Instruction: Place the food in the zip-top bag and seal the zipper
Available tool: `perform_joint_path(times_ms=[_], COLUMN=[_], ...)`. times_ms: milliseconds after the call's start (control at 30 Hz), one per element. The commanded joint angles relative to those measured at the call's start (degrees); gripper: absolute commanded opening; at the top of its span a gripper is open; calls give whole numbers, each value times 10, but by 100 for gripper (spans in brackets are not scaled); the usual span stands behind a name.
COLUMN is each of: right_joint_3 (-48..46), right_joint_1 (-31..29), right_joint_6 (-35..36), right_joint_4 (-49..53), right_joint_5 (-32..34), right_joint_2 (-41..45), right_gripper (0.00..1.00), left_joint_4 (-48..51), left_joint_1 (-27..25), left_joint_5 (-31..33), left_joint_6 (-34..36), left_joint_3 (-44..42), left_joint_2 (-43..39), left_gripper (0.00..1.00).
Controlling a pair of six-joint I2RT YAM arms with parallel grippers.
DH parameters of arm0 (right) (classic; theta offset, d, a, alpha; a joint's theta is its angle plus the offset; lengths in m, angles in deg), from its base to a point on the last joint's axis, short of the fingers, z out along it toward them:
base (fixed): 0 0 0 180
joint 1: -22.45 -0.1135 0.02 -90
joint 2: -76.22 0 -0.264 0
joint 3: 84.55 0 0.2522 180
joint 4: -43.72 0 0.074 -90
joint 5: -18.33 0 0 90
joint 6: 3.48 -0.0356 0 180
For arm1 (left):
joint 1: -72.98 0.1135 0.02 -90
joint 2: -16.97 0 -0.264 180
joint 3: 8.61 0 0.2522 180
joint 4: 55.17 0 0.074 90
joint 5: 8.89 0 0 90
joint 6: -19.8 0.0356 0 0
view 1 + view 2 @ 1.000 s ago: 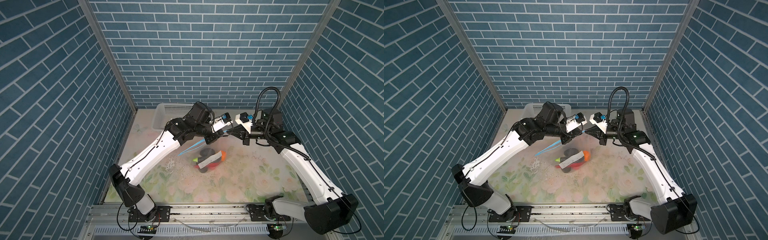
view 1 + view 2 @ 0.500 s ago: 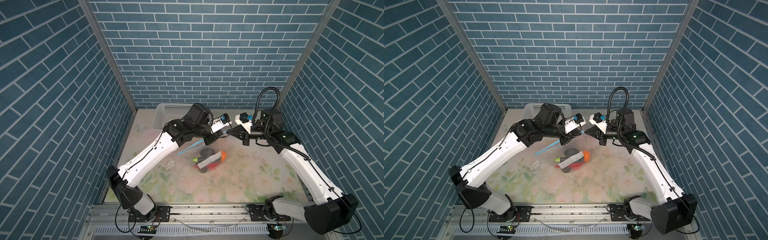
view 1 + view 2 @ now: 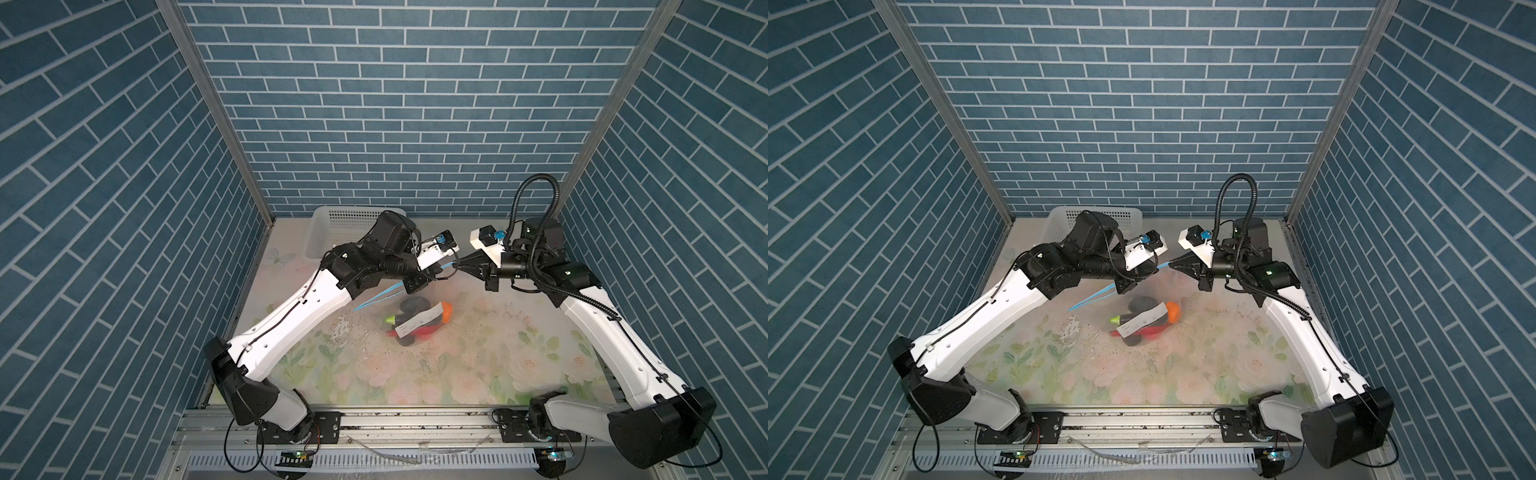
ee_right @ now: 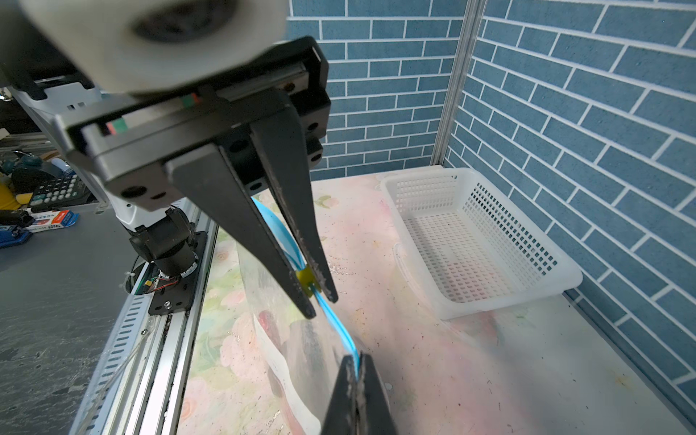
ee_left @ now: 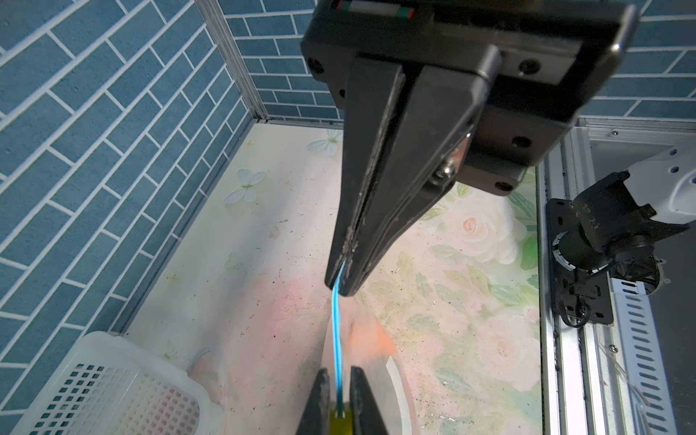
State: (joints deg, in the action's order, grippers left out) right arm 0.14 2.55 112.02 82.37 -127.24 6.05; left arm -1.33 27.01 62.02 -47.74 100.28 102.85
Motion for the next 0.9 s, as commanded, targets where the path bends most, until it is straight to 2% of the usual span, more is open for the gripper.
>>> perform_joint_path(times_ms=[0,867], right_joint_3=[34,31], right_joint_1=[23,35], right_joint_6=[3,1], right_joint_4=[-13,-12], right_joint_5=[24,24], right_joint_2=[2,3], right_gripper=[0,0], left_joint_4=[58,85], left_joint_1=[13,16], left_joint_5=[19,33], left_joint_6=[-4,-2], left_joint_3=[-13,-43], left_joint_2=[-25,-57], left_gripper=[4,4])
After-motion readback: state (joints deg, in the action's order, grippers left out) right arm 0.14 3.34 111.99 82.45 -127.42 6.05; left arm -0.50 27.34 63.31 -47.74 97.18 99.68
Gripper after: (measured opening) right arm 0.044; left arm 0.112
